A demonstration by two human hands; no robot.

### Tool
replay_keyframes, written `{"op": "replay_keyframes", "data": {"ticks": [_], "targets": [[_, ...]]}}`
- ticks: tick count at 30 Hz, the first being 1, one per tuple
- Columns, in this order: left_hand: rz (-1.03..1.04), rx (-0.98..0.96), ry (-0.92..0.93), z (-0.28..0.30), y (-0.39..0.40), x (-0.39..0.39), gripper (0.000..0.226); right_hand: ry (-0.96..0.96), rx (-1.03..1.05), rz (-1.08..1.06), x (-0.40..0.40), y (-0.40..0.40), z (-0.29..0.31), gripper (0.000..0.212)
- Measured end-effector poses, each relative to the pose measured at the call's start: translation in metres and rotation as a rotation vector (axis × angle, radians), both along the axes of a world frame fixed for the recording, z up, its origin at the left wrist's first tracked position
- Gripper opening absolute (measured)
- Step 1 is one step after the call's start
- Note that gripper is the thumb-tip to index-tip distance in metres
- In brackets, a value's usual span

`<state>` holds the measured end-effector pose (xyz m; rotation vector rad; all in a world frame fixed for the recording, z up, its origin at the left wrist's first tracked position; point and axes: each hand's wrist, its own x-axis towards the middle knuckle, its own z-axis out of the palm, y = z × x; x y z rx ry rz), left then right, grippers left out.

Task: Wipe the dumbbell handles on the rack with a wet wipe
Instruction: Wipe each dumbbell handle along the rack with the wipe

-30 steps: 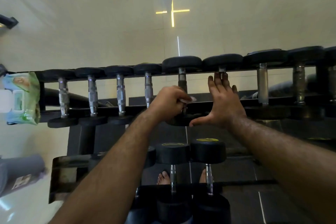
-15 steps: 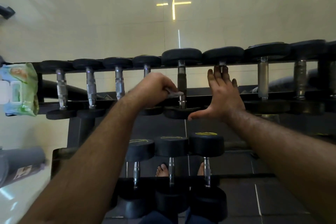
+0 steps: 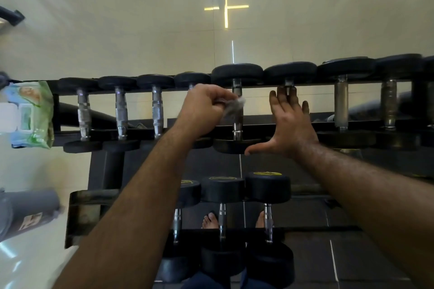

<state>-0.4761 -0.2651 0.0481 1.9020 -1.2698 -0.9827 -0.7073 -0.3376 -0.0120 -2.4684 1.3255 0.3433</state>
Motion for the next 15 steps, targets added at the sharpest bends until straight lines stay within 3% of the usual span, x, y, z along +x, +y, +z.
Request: {"op": "replay_keyframes", "data": {"ticks": [3,6,8,12,15], "targets": [[0.216,-0.056,0.153,-0.007,0.008,0.0,0.014,0.011,-0.091,0.133,-0.002,0.004,-0.001,0.159],[0.392,-0.143,0.276,-0.007,0.02,0.0,0.02,-0.081,-0.2,0.385,0.006,0.024,-0.002,0.11],[0.546,-0.197,0.382,-0.006,0.027,0.003,0.022,-0.083,-0.172,0.512,0.03,0.042,0.002,0.088],[0.714,-0.203,0.647,0.0,0.035,0.014,0.019,0.201,-0.014,0.455,0.103,0.065,0.019,0.042],[0.744,-0.197,0.694,0.005,0.041,0.022,0.011,0.457,-0.023,0.327,0.14,0.076,0.021,0.033]]}}
